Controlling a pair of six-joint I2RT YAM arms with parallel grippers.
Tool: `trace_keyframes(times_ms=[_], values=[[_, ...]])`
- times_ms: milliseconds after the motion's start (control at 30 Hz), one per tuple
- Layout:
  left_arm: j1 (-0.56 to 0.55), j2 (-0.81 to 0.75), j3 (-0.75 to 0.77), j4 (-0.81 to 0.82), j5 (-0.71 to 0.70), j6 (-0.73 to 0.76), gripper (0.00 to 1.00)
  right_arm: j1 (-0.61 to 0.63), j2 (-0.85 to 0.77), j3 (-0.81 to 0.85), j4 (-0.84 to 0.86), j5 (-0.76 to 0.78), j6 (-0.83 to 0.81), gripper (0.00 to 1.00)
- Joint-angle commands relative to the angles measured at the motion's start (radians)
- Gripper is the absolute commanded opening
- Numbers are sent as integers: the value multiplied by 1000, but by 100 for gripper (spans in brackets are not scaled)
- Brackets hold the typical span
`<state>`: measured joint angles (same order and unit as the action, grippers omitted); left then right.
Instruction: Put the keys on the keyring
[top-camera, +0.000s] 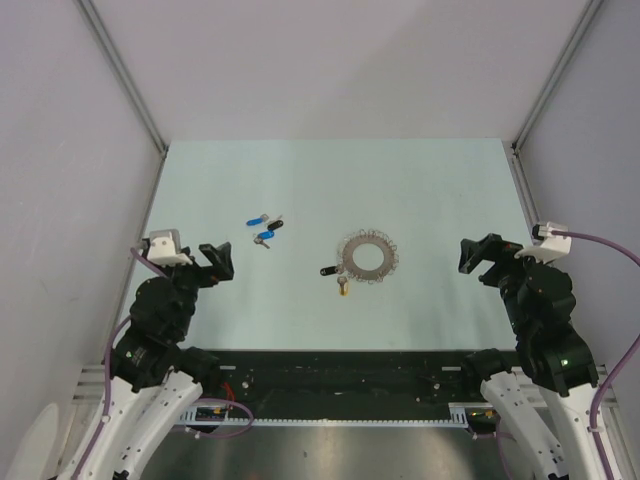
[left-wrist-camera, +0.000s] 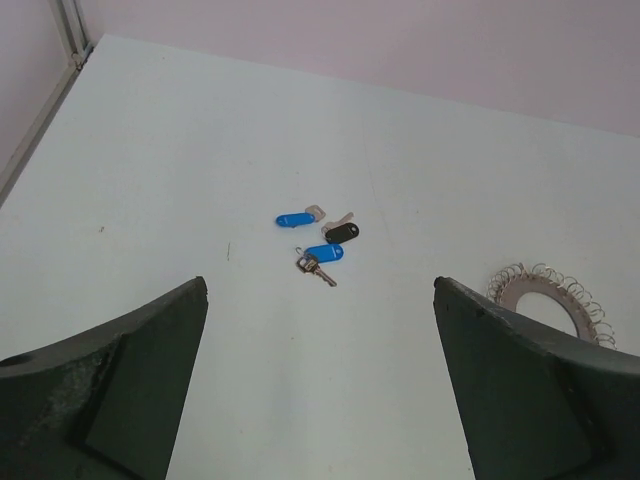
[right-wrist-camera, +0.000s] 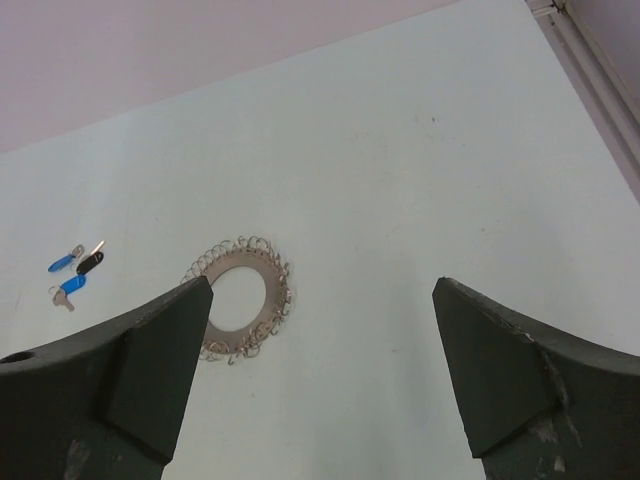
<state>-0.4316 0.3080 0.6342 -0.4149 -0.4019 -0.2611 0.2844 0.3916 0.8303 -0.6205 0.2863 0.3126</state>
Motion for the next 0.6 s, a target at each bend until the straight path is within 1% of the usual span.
trace_keyframes(times_ms=[0, 100, 233, 333, 467, 500, 567], values=[[4, -4, -13, 47, 37, 29, 100, 6, 9, -14, 51, -9, 8, 100], [4, 3, -11, 42, 55, 25, 100, 7, 39, -29, 68, -73, 25, 100], [4, 8, -2, 36, 77, 25, 100, 6, 111, -49, 90, -211, 48, 100], [4, 8, -4, 33, 86, 26, 100, 10, 177, -57, 91, -257, 51, 100], [4, 11, -5, 33, 104, 33, 100, 67, 268, -74, 119, -233, 66, 100], [4, 11, -5, 31, 104, 33, 100, 126, 321, -74, 137, -205, 71, 99], [4, 22, -2, 28, 104, 33, 100, 195, 386, -73, 154, -165, 88, 98]])
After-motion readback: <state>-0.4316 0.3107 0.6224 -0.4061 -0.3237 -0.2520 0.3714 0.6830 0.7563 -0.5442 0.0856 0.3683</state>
